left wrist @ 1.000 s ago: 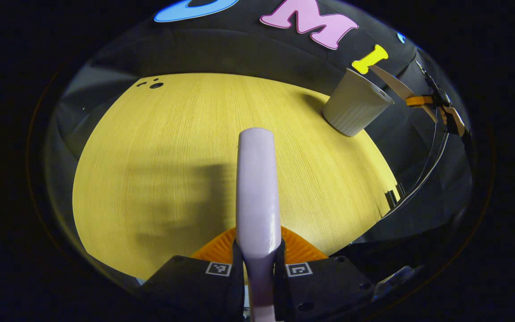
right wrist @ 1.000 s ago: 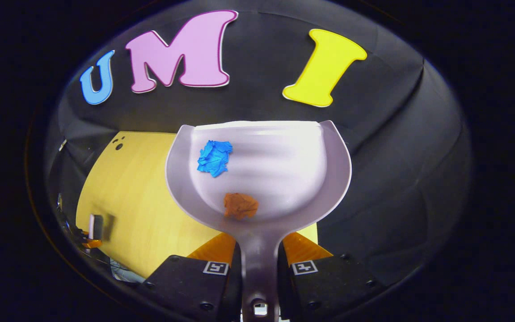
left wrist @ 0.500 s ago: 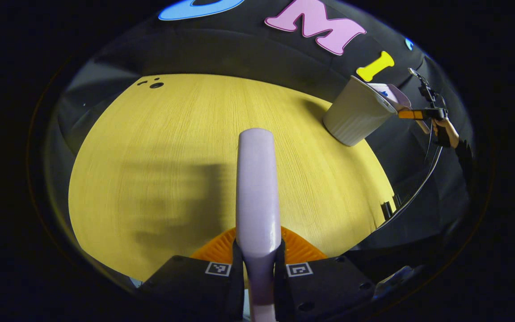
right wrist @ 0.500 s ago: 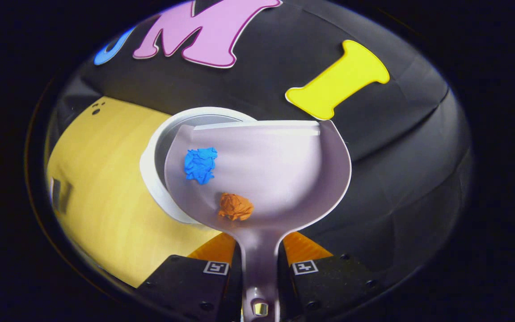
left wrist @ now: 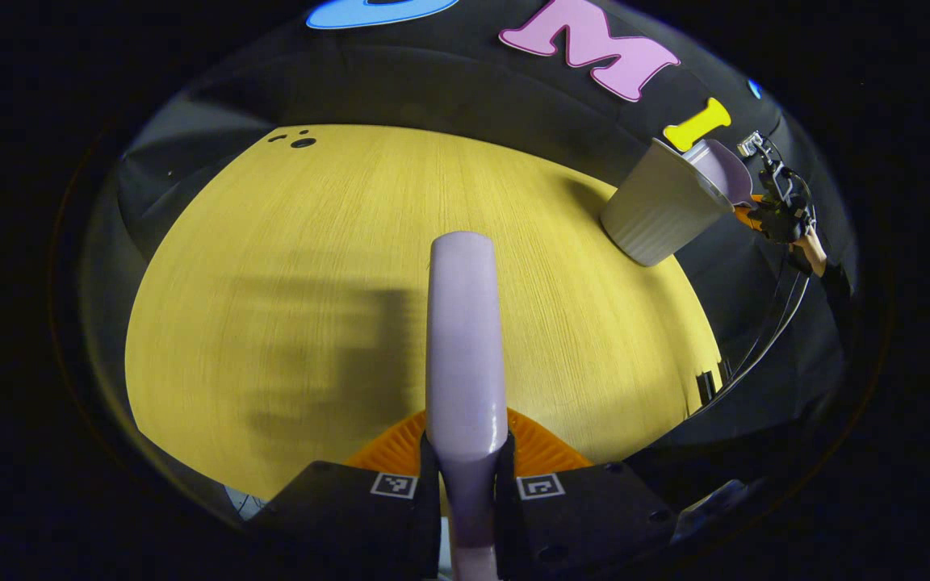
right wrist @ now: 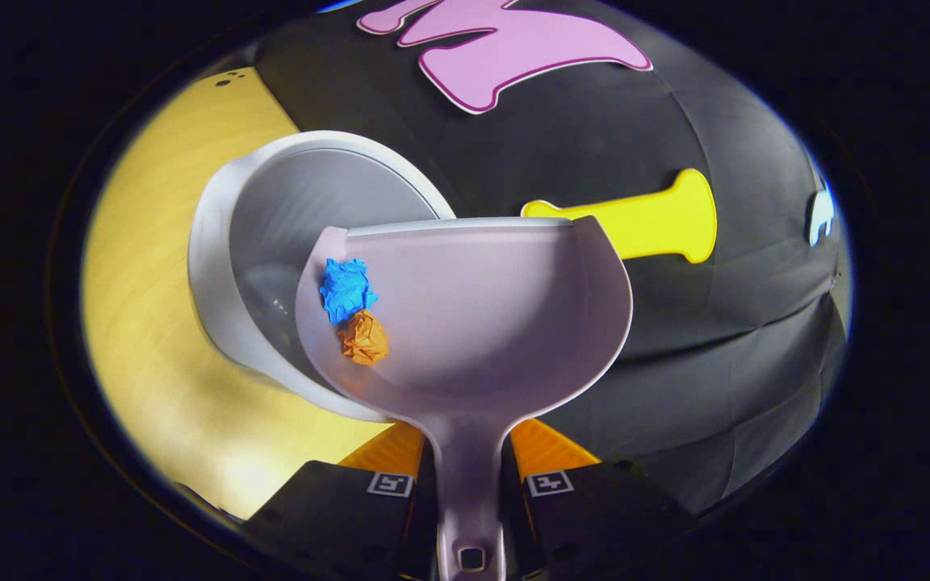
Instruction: Pick up the small broom and dustpan from the desktop, sweep the trash into the dustpan with the broom, and then empty the trash into the garbage bin.
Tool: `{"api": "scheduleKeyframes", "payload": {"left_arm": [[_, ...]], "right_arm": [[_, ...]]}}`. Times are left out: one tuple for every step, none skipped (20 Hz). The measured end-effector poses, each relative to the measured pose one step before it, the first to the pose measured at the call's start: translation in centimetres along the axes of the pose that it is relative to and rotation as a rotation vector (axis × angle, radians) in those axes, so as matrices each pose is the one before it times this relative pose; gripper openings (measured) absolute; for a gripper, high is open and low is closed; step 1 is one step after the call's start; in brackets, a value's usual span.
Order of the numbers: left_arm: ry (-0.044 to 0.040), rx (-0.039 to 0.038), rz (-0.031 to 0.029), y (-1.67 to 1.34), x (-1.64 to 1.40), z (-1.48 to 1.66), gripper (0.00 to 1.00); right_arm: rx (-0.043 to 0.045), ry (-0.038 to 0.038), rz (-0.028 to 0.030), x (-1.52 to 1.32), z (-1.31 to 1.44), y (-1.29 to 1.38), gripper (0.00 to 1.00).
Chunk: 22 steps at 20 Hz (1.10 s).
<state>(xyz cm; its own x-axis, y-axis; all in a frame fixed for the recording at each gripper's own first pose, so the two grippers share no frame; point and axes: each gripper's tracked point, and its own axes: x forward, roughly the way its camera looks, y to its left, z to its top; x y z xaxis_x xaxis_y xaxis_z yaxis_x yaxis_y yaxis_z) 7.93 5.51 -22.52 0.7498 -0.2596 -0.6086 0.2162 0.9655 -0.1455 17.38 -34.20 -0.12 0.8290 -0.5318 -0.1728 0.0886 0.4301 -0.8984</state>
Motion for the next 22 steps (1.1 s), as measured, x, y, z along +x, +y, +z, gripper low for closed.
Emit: {"api": "scheduleKeyframes", "payload": {"left_arm": [[0.00438,-0.00539,0.00295,0.016,0.035,-0.183,0.3],[0.0029,-0.0044,0.00115,-0.078,0.058,-0.275,0.31],[0.00413,-0.00223,0.00089,-0.086,0.072,-0.127,0.31],[0.00387,-0.00161,0.00134,-0.045,0.083,-0.201,0.31],[0.0029,-0.00256,-0.00064,-0.16,0.115,-0.112,0.31],[0.00103,-0.00341,-0.00232,-0.276,0.106,-0.117,0.3],[-0.00062,-0.00309,-0.00242,-0.229,0.146,0.042,0.3],[-0.00275,-0.00166,-0.0022,-0.214,0.151,-0.063,0.3],[-0.00357,-0.00058,-0.00063,-0.2,0.066,0.195,0.3],[-0.0051,0.00121,-0.00135,-0.11,0.045,0.111,0.29],[-0.00532,0.00226,0.00079,-0.045,-0.173,0.038,0.29],[-0.00378,0.00224,0.00138,0.063,-0.034,-0.062,0.31],[-0.00143,0.00107,0.00371,0.076,-0.046,0.001,0.3],[-0.00091,-0.00252,0.00647,0.105,0.116,0.007,0.31],[-0.00037,-0.00758,0.00509,-0.002,0.028,-0.013,0.31],[-0.00134,-0.01103,0.00441,-0.075,0.091,-0.104,0.3],[-0.00236,-0.01267,0.0028,-0.014,-0.033,0.041,0.3],[-0.00493,-0.0114,0.00186,0.283,-0.069,-0.101,0.3],[-0.00571,-0.00895,0.00238,0.19,-0.019,0.114,0.29],[-0.00561,-0.00687,0.00327,0.102,-0.005,0.013,0.29],[-0.00556,-0.00387,0.00296,0.099,-0.091,0.121,0.29],[-0.00694,-0.00083,0.00235,0.066,-0.137,0.123,0.29]], "right_arm": [[-0.04311,-0.00611,-0.02009,0.098,0.059,-0.055,0.36],[-0.05139,-0.01171,-0.0237,-0.108,0.291,-0.185,0.36],[-0.05166,-0.01709,-0.02324,-0.283,0.618,-0.331,0.41],[-0.05217,-0.01981,-0.01736,-0.008,0.274,-0.171,0.36],[-0.04869,-0.02398,-0.00952,0.291,0.071,-0.152,0.36],[-0.0468,-0.02003,-0.00621,0.181,0.07,-0.16,0.41],[-0.04618,-0.01698,-0.00571,-0.018,0.021,-0.27,0.36],[-0.05182,-0.01517,-0.0061,0.0,0.26,-0.043,0.41],[-0.05317,-0.01514,-0.00681,0.032,0.414,0.069,0.36],[-0.0525,-0.02073,-0.00477,-0.216,0.236,0.018,0.36],[-0.04513,-0.02504,0.00057,-0.282,0.478,0.125,0.36],[-0.03284,-0.01709,0.00479,-0.158,0.095,0.078,0.31],[-0.01858,-0.00907,0.00435,-0.075,0.296,0.04,0.36],[-0.00246,-0.00022,0.00325,-0.226,0.129,0.154,0.4],[0.00894,0.00429,0.00374,-0.134,-0.187,-0.004,0.36],[0.01933,0.00553,0.00588,0.135,-0.143,-0.153,0.36],[0.02683,0.0078,0.0104,0.167,-0.132,0.075,0.32],[0.03116,0.00786,0.01404,0.027,-0.22,0.094,0.36],[0.03036,0.00869,0.01833,0.273,-0.267,0.006,0.39],[0.03479,0.00967,0.02099,-0.051,-0.211,0.119,0.36],[0.03866,0.00214,0.02191,-0.146,-0.08,0.17,0.36],[0.0371,-0.00023,0.01211,-0.24,-0.059,-0.018,0.36]]}}
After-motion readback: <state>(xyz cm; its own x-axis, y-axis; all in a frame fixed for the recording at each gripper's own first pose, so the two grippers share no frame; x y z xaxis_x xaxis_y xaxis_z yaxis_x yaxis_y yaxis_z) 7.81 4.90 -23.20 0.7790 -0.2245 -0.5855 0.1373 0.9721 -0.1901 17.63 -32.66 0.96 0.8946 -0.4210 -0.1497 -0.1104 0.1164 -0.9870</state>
